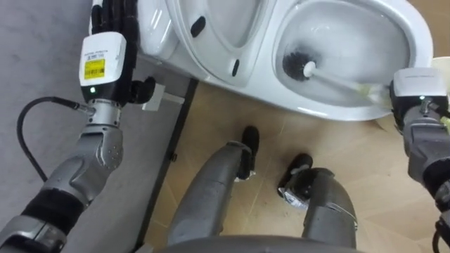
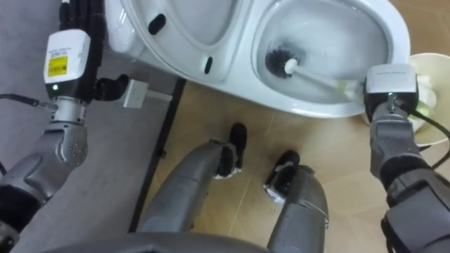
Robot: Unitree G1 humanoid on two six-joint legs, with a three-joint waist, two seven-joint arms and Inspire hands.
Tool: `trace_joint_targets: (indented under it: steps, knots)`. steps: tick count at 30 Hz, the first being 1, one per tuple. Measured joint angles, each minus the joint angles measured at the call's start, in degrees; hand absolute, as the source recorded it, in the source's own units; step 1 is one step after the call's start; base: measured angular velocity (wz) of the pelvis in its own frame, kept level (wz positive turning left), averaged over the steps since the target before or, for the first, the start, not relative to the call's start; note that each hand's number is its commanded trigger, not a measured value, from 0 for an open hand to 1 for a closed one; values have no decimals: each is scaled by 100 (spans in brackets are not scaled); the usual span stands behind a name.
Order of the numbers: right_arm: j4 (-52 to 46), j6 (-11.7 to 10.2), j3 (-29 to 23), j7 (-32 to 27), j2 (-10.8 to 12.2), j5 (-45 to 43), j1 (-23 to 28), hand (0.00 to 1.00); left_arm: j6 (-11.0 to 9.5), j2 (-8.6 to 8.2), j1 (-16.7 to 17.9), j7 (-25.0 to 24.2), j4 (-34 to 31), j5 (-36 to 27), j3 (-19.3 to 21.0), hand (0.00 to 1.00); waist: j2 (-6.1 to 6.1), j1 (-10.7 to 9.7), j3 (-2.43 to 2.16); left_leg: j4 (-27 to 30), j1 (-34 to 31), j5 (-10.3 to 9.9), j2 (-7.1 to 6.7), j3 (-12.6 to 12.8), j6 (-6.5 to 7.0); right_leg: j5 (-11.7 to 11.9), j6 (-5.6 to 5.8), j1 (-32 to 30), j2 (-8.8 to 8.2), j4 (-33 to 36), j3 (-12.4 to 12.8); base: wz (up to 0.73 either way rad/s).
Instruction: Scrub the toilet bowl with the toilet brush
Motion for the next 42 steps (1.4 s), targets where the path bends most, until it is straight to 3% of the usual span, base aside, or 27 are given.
trace_joint_targets:
  steps: [3,4,7,9,13,18,24,25,28,30,32,35,38,42]
  knots:
    - [220,-210,15,-78,-5,1100,-122,100,-1,92,-77,54,-89,-8,-40,0,-72,-10,34,-27,-47,26,5,62,35,-17,-3,-123,-78,106,31,3]
    - [312,-319,-7,-59,11,1554,-178,100,0,100,-82,123,-119,30,-35,0,-209,16,92,-41,-76,37,-30,131,53,-41,8,-238,-138,218,124,-9]
    - [400,-448,-262,-37,22,2692,-471,100,25,232,-36,246,-309,26,27,0,-362,-3,121,-25,-204,67,-57,276,102,-51,13,-509,-219,416,303,-11]
    - [402,-457,-627,-115,55,3395,-747,100,23,289,-29,297,-329,40,92,0,-419,-50,130,40,-270,71,-55,307,108,-51,12,-587,-243,491,325,-6]
    - [433,-451,-661,-119,55,3897,-1010,100,158,303,-25,324,-495,283,199,0,-653,-129,117,132,-348,77,-25,319,120,-41,-2,-654,-247,549,328,0]
    - [428,-440,-661,-119,119,3999,-969,100,248,295,-8,339,-468,357,191,0,-667,-197,111,243,-337,37,-25,441,217,-23,49,-684,-299,676,428,-7]
    - [411,-439,-820,-119,166,3263,-860,100,442,275,104,154,-460,654,193,0,-566,-212,48,275,-327,12,-119,415,278,-12,118,-712,-369,793,483,-1]
    - [409,-439,-820,-119,165,3059,-861,100,465,225,129,109,-448,663,193,0,-517,-189,25,275,-310,16,-119,420,286,2,132,-692,-366,779,485,0]
    - [371,-419,-731,-95,240,2218,-861,100,487,155,134,-58,-387,701,161,0,-337,-97,26,298,-219,-1,-110,409,311,4,154,-569,-356,751,458,-3]
    - [308,-270,-637,-69,252,1644,-858,100,529,126,147,-158,-389,711,142,0,-212,47,21,288,-222,-6,-64,415,312,25,188,-569,-300,683,467,-13]
    - [220,-104,-530,-4,253,1229,-790,100,557,124,208,-218,-379,706,139,0,-79,149,17,259,-247,-8,-22,416,270,57,157,-587,-229,600,469,-13]
    - [-7,-25,-523,97,271,958,-603,100,561,125,252,-281,-338,708,195,0,-36,161,6,216,-224,4,-12,419,234,84,146,-571,-188,563,462,-4]
    - [-290,-3,-524,201,342,914,-357,100,547,129,272,-238,-227,661,221,0,11,161,8,199,-186,-6,82,383,174,138,48,-483,-54,429,429,-8]
    - [-611,40,-522,441,376,796,54,100,530,140,310,-295,-271,330,221,0,61,112,-4,75,-131,37,140,301,82,151,2,-367,37,240,321,4]
